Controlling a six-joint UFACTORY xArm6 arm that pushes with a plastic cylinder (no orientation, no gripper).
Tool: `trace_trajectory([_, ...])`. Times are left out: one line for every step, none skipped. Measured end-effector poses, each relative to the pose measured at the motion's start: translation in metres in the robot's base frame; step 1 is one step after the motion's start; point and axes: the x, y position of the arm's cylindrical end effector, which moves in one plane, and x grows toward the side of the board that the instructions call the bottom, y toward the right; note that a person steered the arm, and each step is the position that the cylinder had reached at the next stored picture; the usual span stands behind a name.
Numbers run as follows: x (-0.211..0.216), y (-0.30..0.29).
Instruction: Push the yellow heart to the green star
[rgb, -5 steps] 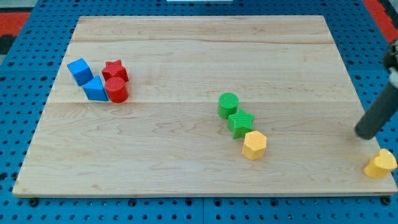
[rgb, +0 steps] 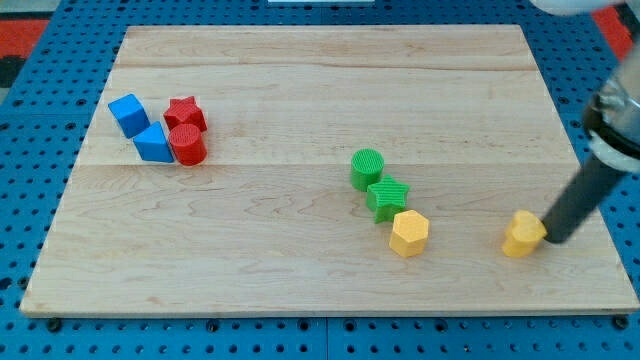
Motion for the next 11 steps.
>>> trace_trajectory([-0.023,-0.019])
trace_trajectory([-0.032,0.034])
trace_trajectory([-0.038,0.054])
trace_trajectory([-0.034,0.055])
trace_trajectory([0.022,0.084])
trace_trajectory([0.053,0.048])
trace_trajectory([0.021,-0.015])
trace_trajectory([-0.021,-0.048])
trace_trajectory([-0.035,-0.063])
trace_trajectory([-0.035,-0.061])
trace_trajectory([-0.023,-0.038])
